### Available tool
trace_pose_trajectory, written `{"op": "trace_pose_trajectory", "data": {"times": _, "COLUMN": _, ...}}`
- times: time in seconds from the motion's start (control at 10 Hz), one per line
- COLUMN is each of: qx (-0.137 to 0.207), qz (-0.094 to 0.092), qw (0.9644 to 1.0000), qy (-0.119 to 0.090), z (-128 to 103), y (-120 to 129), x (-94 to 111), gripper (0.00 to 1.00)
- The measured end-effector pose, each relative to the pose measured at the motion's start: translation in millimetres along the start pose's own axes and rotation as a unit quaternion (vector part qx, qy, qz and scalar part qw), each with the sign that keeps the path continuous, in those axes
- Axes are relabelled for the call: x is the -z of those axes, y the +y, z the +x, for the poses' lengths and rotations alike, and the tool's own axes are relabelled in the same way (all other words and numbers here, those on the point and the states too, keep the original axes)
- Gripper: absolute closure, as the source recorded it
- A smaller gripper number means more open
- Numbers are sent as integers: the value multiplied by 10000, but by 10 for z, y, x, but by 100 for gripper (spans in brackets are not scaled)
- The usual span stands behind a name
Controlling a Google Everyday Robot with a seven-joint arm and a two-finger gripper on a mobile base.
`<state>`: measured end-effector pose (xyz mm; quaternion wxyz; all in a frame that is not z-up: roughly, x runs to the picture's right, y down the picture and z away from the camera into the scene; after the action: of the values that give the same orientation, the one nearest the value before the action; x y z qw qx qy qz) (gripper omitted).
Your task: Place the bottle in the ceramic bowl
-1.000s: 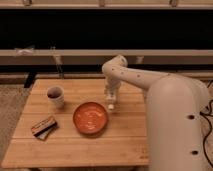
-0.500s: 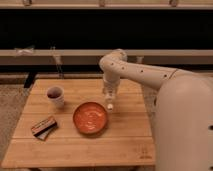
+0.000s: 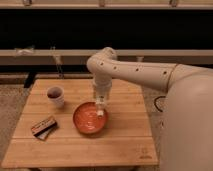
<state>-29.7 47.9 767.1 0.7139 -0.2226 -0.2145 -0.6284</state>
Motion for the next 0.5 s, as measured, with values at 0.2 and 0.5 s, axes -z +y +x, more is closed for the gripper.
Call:
{"op": "trace_pose_trajectory", "data": {"times": 0.2, "qx": -415, "qz": -259, "qw": 9987, "qy": -139, "z": -174, "y": -172, "x": 2, "gripper": 100}}
{"op": "trace_pose_trajectory", "data": {"times": 0.5, "qx": -998, "qz": -573, "qw": 9928, "qy": -320, "z": -382, "y": -445, "x": -95, "gripper": 100}}
